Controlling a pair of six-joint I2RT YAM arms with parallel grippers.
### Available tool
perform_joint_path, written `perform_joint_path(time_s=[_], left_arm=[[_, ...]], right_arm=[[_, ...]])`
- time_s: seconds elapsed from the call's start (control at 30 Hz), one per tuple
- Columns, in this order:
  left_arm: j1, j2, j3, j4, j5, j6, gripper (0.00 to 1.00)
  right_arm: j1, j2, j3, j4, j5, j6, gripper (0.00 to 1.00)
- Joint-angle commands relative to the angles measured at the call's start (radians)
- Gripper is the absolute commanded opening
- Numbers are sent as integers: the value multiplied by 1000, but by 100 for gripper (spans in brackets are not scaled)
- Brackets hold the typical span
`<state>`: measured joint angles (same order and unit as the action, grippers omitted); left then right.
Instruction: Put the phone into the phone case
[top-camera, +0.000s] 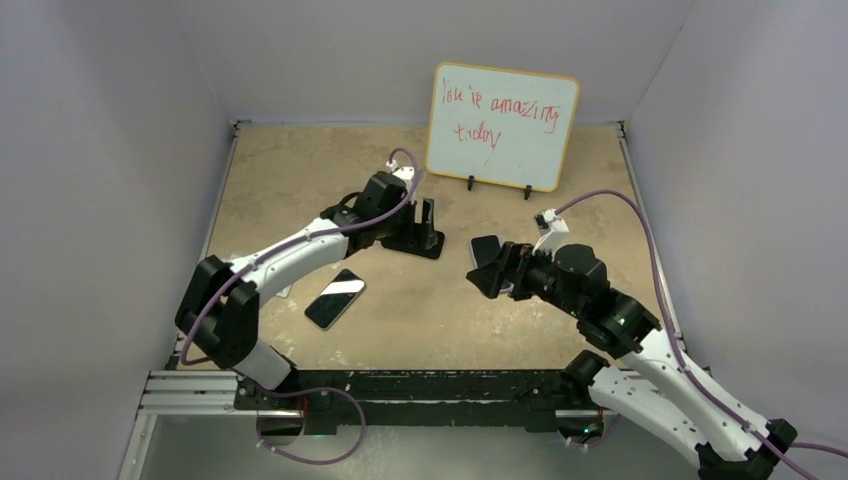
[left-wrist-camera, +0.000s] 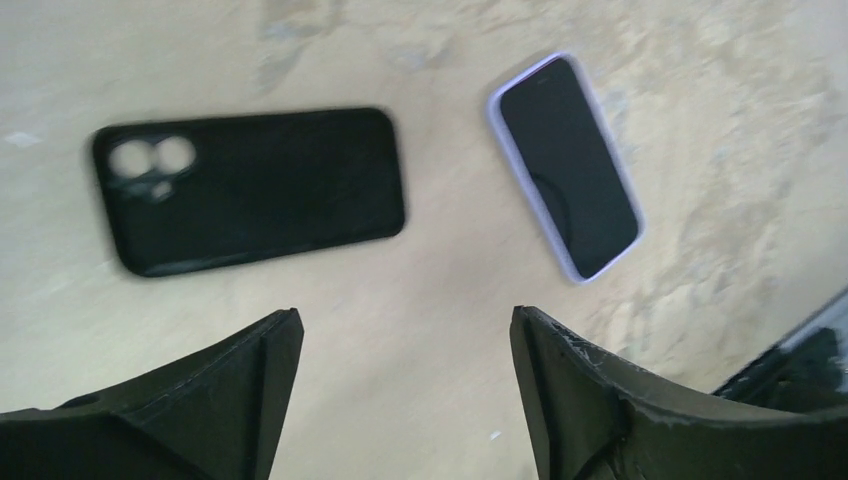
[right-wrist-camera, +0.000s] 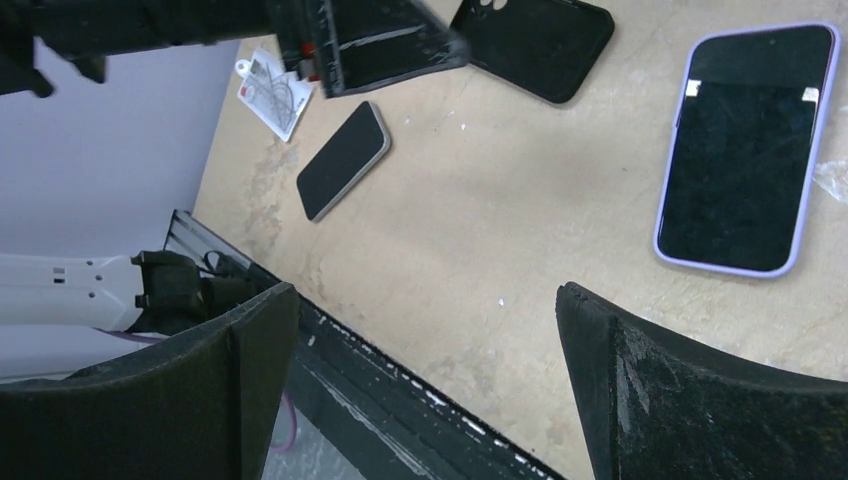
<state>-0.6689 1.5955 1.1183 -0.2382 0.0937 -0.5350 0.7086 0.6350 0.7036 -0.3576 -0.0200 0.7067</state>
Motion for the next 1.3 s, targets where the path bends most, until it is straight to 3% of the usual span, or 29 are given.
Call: perform_joint_path(time_s=[0.0, 0.13, 0.27, 0.5, 0.67, 0.87, 0.93, 1.07, 1.27], left_arm=[[53, -98, 9, -287, -104, 177, 81], [116, -186, -24, -385, -127, 256, 85], [156, -271, -101, -379, -62, 289, 85], [158, -395, -255, -331, -51, 283, 85], [159, -485, -266, -327, -85, 271, 84], [158, -561, -271, -326, -148, 273, 84], [157, -583, -276, -318, -160, 274, 84], [159, -601, -272, -321, -180, 277, 84], [159, -628, -278, -313, -186, 273, 84]], right_arm=[[5, 15, -31, 120, -23, -51, 99], [5, 63, -52, 164, 10, -75, 99], [5, 158, -85, 243, 59, -130, 93], [5, 496, 22, 350, 133, -281, 66], [5, 763, 215, 333, 142, -382, 51], [5, 970, 341, 388, 185, -343, 46], [5, 1039, 397, 399, 183, -431, 47], [-3, 1204, 581, 255, 151, -620, 48], [-4, 1323, 670, 240, 87, -701, 51]])
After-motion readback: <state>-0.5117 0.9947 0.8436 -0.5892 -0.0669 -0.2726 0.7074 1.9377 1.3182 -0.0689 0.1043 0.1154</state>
